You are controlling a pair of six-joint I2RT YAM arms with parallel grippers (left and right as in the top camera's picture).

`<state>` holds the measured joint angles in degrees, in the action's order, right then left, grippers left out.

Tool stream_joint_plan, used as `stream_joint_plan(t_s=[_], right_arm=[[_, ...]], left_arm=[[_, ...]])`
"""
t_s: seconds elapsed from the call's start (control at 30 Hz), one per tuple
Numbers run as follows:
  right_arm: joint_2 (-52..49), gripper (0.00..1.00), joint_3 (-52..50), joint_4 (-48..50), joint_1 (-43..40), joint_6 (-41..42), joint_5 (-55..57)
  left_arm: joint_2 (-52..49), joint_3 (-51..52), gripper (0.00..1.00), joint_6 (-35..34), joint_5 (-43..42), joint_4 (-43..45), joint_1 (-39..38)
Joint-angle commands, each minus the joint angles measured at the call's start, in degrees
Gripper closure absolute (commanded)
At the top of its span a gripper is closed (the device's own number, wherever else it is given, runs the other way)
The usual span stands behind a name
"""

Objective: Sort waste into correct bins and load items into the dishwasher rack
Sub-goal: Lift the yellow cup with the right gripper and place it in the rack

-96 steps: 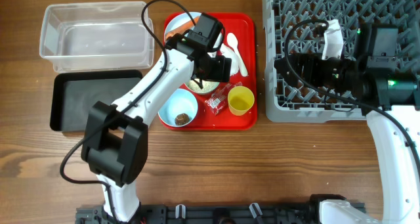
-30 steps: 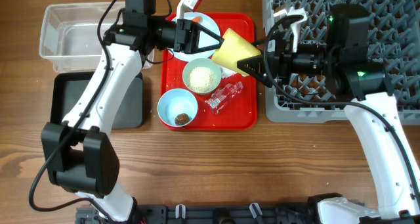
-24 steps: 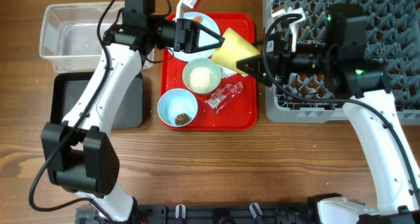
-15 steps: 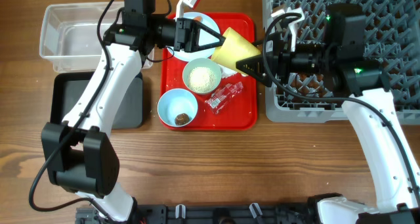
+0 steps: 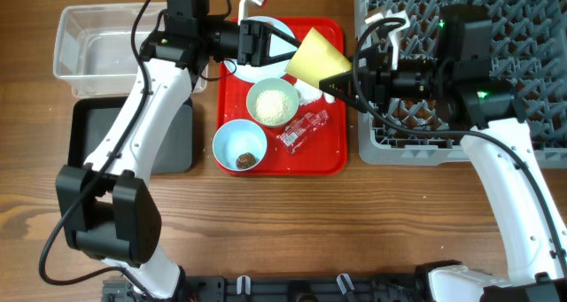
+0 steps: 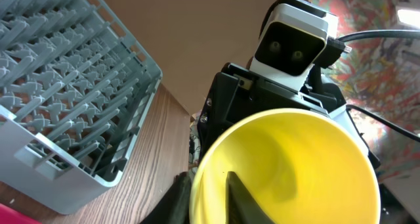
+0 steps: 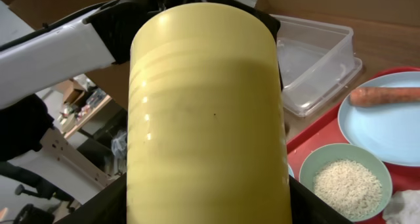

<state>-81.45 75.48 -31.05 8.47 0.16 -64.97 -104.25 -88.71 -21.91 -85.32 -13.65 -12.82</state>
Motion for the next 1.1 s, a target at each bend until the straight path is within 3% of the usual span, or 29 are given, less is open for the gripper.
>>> stream_joint_plan(t_s=[0.0, 0.23, 0.33, 0.37, 0.47, 0.6, 0.73, 0.9, 1.07], right_arm=[[-0.4, 0.48, -0.1, -0.1, -0.4, 0.0, 2.0], [4.2, 0.48, -0.1, -6.0, -9.6, 1.8, 7.7], [6.5, 0.47, -0.1, -11.1, -14.2, 4.0, 15.6], [7.0, 0.47, -0.1, -13.5, -15.2, 6.4, 20.5], [7.4, 0.47, -0.1, -25.4, -16.2, 14.4, 42.0], [6.8, 0.47, -0.1, -34.4, -16.2, 15.5, 51.5], [2.4, 0.47, -0.1, -42.5, -16.2, 14.9, 55.7], [-6.8, 0.47, 0.0, -43.8, -16.2, 14.9, 58.2], [-12.7, 0.44, 0.0, -41.9, -16.2, 14.9, 57.2]], left_arm=[[0.7, -0.5, 0.76, 0.2, -0.1, 0.2, -0.4], [0.3, -0.5, 0.72, 0.4, 3.2, -0.1, -0.4], [0.3, -0.5, 0.71, 0.5, 7.8, -1.8, -0.4], [0.3, -0.5, 0.71, 0.7, 10.8, -3.5, -0.4], [0.3, -0.5, 0.7, 4.7, 34.5, -17.5, -1.0], [0.3, -0.4, 0.72, 5.0, 55.1, -25.5, -4.2], [0.2, -0.4, 0.71, 5.0, 65.1, -26.6, -9.5], [0.0, -0.4, 0.68, 5.0, 75.6, -26.9, -14.4], [-1.0, -0.3, 0.68, 5.0, 76.5, -27.4, -14.8]])
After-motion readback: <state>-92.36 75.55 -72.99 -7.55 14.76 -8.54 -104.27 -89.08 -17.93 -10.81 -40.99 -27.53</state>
